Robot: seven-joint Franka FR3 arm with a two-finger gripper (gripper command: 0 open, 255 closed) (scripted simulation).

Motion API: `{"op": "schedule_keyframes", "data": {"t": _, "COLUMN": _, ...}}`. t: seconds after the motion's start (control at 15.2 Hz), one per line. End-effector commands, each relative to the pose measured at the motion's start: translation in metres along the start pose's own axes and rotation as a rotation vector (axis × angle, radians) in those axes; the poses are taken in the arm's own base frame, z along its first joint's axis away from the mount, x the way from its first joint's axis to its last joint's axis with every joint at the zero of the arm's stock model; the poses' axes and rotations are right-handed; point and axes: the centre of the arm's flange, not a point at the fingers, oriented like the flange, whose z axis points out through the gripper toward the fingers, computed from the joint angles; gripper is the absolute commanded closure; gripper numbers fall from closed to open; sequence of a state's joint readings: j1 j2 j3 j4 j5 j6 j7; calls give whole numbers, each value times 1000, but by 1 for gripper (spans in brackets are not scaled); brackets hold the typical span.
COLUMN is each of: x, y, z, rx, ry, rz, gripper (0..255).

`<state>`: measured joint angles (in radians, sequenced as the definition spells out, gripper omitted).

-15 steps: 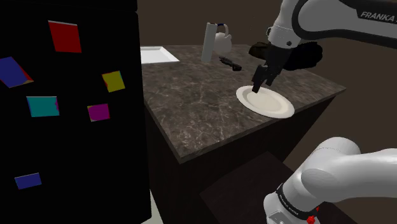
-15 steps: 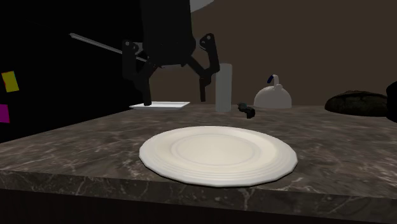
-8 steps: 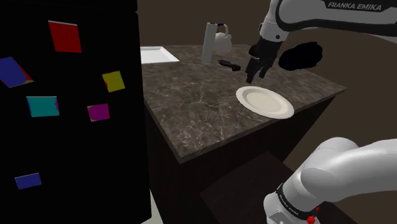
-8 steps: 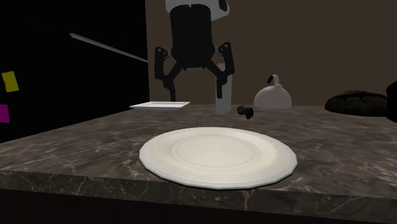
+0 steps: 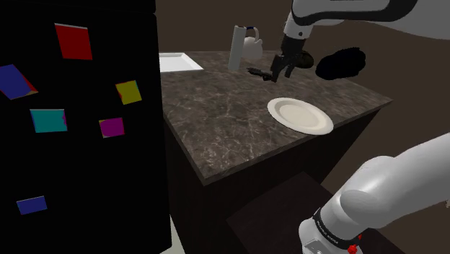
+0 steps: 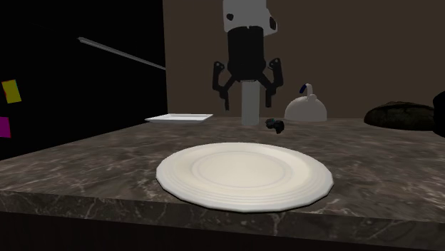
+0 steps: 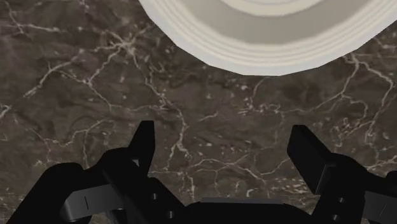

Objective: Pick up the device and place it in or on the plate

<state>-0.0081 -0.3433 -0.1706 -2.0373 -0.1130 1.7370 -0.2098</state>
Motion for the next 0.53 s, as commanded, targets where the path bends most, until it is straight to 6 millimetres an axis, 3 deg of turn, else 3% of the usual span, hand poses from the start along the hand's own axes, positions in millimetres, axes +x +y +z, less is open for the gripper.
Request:
{"op": "schedule_keyframes", "data": {"t": 0.0, "x": 24, "y": 15, "z": 4, "rx": 1, "ry": -1, "rz": -2, "gripper": 0}}
{"op": "schedule_keyframes", "data": {"t": 0.46, "x": 100, "y": 69, "z": 10, "rx": 8, "ry": -5, "rz": -8, "gripper": 0}}
